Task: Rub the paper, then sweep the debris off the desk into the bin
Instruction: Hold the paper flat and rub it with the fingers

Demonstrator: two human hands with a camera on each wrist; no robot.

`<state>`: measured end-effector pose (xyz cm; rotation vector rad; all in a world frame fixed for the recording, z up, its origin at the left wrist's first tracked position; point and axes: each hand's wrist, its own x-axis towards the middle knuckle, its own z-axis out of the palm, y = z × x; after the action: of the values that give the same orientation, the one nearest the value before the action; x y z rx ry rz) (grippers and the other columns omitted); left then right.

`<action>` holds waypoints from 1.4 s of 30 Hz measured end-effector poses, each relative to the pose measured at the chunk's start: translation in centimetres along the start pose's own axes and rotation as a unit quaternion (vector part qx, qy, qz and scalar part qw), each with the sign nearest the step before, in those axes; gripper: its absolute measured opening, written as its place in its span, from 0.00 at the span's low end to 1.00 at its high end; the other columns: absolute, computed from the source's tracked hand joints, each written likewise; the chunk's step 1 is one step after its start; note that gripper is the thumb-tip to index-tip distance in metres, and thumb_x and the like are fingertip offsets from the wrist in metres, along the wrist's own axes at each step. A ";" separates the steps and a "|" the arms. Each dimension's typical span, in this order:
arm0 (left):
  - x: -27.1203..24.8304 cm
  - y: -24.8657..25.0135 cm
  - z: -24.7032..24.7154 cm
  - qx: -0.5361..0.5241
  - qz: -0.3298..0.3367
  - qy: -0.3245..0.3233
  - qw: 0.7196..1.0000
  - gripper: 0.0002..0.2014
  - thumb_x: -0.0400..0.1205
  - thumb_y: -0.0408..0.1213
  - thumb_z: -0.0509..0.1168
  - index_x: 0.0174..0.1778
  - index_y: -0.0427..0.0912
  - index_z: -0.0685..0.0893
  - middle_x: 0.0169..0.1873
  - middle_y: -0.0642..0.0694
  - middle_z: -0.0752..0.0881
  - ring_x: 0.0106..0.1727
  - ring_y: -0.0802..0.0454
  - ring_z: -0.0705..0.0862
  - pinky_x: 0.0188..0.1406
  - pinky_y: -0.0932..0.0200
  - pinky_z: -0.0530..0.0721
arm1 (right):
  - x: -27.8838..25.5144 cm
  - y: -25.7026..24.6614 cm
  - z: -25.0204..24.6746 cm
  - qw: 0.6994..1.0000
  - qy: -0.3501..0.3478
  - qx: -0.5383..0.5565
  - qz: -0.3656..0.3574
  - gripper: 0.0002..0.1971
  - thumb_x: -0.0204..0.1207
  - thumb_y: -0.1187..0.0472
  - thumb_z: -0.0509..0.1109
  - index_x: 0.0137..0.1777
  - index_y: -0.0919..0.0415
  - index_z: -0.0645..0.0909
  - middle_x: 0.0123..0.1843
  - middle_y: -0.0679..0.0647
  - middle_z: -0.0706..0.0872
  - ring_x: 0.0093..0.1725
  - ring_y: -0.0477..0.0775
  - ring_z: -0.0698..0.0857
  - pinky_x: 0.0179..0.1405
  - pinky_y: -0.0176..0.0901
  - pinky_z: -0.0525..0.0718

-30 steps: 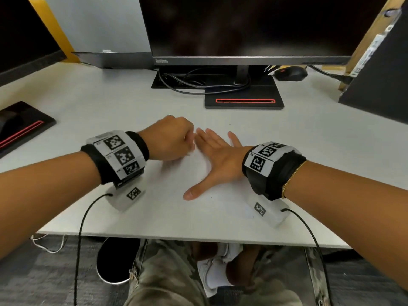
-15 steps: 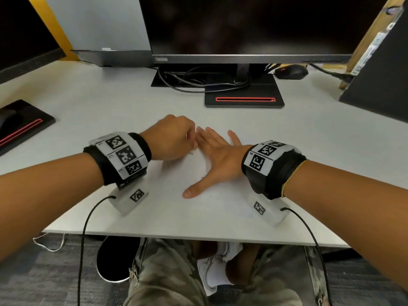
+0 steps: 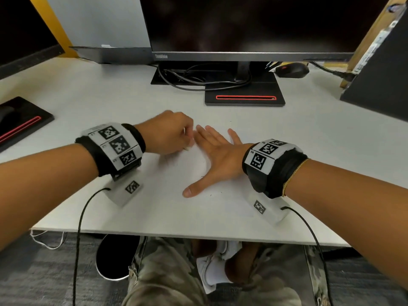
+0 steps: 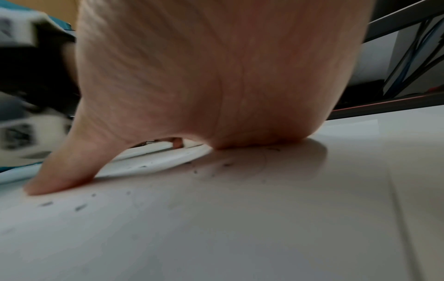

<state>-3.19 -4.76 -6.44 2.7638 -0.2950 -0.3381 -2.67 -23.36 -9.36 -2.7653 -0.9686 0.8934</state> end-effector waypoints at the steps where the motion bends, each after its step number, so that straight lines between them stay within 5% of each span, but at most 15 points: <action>1: 0.1 -0.3 -0.2 0.001 -0.005 0.014 1.000 0.06 0.85 0.42 0.71 0.42 0.49 0.86 0.34 0.57 0.88 0.43 0.56 0.87 0.43 0.60 0.80 | 0.0 0.0 0.0 1.000 -0.001 -0.002 0.003 0.78 0.58 0.11 0.72 0.91 0.43 0.23 0.90 0.38 0.20 0.87 0.39 0.20 0.86 0.68 0.22; 6: -0.8 0.3 0.5 0.006 0.056 -0.073 0.996 0.06 0.85 0.41 0.71 0.42 0.51 0.85 0.31 0.58 0.88 0.34 0.65 0.85 0.35 0.70 0.76 | 0.0 0.1 -0.2 1.000 -0.013 -0.005 -0.007 0.76 0.58 0.11 0.72 0.91 0.37 0.25 0.90 0.39 0.19 0.87 0.40 0.19 0.86 0.68 0.21; 10: -0.7 -0.8 -0.4 0.005 0.037 -0.014 0.999 0.08 0.86 0.42 0.71 0.41 0.52 0.84 0.32 0.54 0.87 0.38 0.55 0.84 0.36 0.65 0.74 | -0.2 0.0 -0.2 1.000 -0.022 0.000 -0.005 0.75 0.57 0.12 0.73 0.90 0.34 0.24 0.89 0.38 0.18 0.85 0.39 0.17 0.85 0.68 0.20; 14: -1.7 -0.1 0.1 0.000 0.088 -0.115 0.989 0.05 0.85 0.41 0.72 0.43 0.51 0.87 0.33 0.53 0.90 0.35 0.60 0.86 0.37 0.67 0.82 | -0.3 0.0 -0.4 0.999 -0.031 -0.008 -0.008 0.73 0.58 0.12 0.73 0.91 0.32 0.29 0.89 0.38 0.17 0.85 0.39 0.17 0.85 0.68 0.20; 18: -1.1 -1.2 -0.4 0.014 0.066 -0.032 0.997 0.07 0.86 0.42 0.71 0.42 0.52 0.85 0.33 0.53 0.89 0.37 0.58 0.85 0.41 0.59 0.79 | -0.1 -0.1 -0.4 0.999 -0.032 -0.006 -0.009 0.74 0.57 0.12 0.74 0.89 0.31 0.25 0.89 0.38 0.17 0.85 0.40 0.17 0.85 0.68 0.19; 22: -2.2 -0.4 0.4 -0.012 0.096 -0.112 0.989 0.05 0.85 0.41 0.71 0.43 0.51 0.87 0.33 0.51 0.91 0.34 0.59 0.86 0.38 0.64 0.83 | -0.2 0.0 -0.3 0.999 -0.036 -0.016 -0.014 0.73 0.56 0.12 0.73 0.91 0.31 0.29 0.88 0.38 0.16 0.85 0.39 0.17 0.85 0.68 0.20; 26: -1.9 -1.0 -0.2 0.000 0.064 -0.040 0.997 0.05 0.86 0.42 0.70 0.44 0.50 0.86 0.34 0.53 0.90 0.38 0.57 0.86 0.42 0.60 0.79 | -0.4 0.0 -0.3 0.999 -0.035 -0.020 -0.018 0.73 0.57 0.12 0.74 0.89 0.30 0.25 0.89 0.38 0.17 0.86 0.40 0.18 0.85 0.68 0.20; 30: -3.5 0.4 0.7 -0.023 0.109 -0.143 0.983 0.05 0.86 0.39 0.71 0.44 0.51 0.86 0.34 0.51 0.91 0.36 0.58 0.87 0.39 0.69 0.80 | -0.5 0.2 -0.1 0.999 -0.031 -0.022 -0.024 0.73 0.56 0.12 0.74 0.91 0.31 0.28 0.89 0.37 0.17 0.85 0.39 0.17 0.86 0.67 0.20; 34: -2.3 -1.3 -0.6 0.014 0.058 -0.041 0.997 0.05 0.86 0.43 0.72 0.45 0.51 0.87 0.34 0.53 0.89 0.39 0.55 0.86 0.40 0.63 0.78 | -0.7 0.1 -0.7 0.998 -0.044 -0.035 -0.025 0.74 0.56 0.14 0.76 0.90 0.29 0.28 0.90 0.38 0.19 0.87 0.40 0.19 0.86 0.67 0.22; 36: -2.7 -1.0 0.0 -0.004 0.070 -0.053 0.996 0.05 0.86 0.42 0.72 0.45 0.50 0.86 0.34 0.54 0.88 0.36 0.59 0.84 0.39 0.64 0.76 | -1.1 0.1 -1.5 0.997 -0.050 -0.038 -0.035 0.71 0.58 0.16 0.78 0.91 0.28 0.35 0.92 0.40 0.22 0.90 0.42 0.23 0.89 0.67 0.27; 38: -3.7 -0.1 1.0 -0.032 0.107 -0.120 0.987 0.04 0.85 0.41 0.73 0.45 0.50 0.87 0.34 0.54 0.89 0.35 0.61 0.84 0.38 0.68 0.79 | -1.4 -0.1 -1.9 0.998 -0.023 -0.017 -0.055 0.59 0.62 0.20 0.79 0.90 0.26 0.52 0.95 0.45 0.31 0.93 0.47 0.32 0.92 0.66 0.35; 40: -3.6 -0.2 1.0 -0.033 0.108 -0.114 0.987 0.04 0.85 0.40 0.73 0.45 0.51 0.88 0.35 0.54 0.90 0.36 0.61 0.85 0.40 0.68 0.81 | -1.3 -0.6 -1.8 0.997 0.030 0.004 -0.069 0.47 0.67 0.19 0.76 0.86 0.27 0.66 0.97 0.50 0.41 0.95 0.52 0.39 0.93 0.63 0.42; 42: -2.9 -1.3 0.3 -0.020 0.074 -0.037 0.996 0.05 0.86 0.42 0.72 0.44 0.52 0.87 0.35 0.54 0.89 0.37 0.60 0.85 0.42 0.64 0.79 | -0.9 -0.8 -1.1 0.997 0.051 -0.006 -0.062 0.51 0.70 0.18 0.72 0.91 0.32 0.59 0.97 0.50 0.42 0.95 0.52 0.40 0.93 0.65 0.42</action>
<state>-5.84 -2.99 -6.63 2.6756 -0.5028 -0.4050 -3.03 -23.13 -7.83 -2.6949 -1.1171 0.7225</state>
